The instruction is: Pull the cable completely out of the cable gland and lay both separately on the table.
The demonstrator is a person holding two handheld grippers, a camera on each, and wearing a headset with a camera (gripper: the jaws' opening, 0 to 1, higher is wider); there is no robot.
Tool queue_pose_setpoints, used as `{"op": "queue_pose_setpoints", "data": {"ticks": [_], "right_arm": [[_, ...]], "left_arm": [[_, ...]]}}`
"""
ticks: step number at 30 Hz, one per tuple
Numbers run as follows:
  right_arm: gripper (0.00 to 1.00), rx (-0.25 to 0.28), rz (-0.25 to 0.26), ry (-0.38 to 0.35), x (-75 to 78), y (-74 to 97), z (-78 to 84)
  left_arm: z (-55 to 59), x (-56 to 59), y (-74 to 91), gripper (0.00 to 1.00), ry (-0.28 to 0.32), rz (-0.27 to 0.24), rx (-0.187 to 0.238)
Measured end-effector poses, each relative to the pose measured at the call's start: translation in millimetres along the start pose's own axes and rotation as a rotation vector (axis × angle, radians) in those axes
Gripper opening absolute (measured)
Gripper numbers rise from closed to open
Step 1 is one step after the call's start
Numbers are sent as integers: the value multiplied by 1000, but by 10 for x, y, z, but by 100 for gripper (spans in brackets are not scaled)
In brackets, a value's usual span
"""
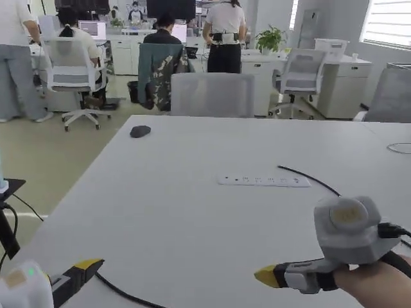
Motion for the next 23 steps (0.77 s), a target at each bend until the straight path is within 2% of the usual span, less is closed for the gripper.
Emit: {"op": "queue_pose_setpoints", "data": {"ticks": [2,5,7,8,10,12,14,19,23], "right_arm": [[100,5,0,-44,91,68,133],[99,-8,1,-100,228,132,412],[99,-45,-5,-133,249,124,574],[99,-46,-19,-148,250,123,641],[99,-23,-45,-187,205,159,691],[99,-14,-54,-190,173,189,731],[99,-8,-54,-187,144,218,754],[99,6,-61,-209,181,219,812],[99,22,-58,-204,171,257,814]], "left_arm": [[4,-8,-21,100,11,-1,-11],[-3,38,-60,100,-18,-14,-42],[4,38,-88,100,-17,-13,-57],[12,26,-102,100,-7,-11,-67],[4,36,-109,100,23,-1,-58],[-23,41,-113,100,54,13,-43],[-24,35,-115,100,45,-2,-52],[-53,43,-125,100,26,-11,-68],[-63,55,-129,100,34,-6,-75]]}}
Point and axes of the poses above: the centre of the closed fingertips' face, and the gripper's own axes: y roughly backward along the fingers, x roughly to its right, z roughly out of its underside, the point moved 1 cm from there along y, roughly backward along the fingers, and after that the axes turned 15 degrees about -x, right-handed, at the moved point
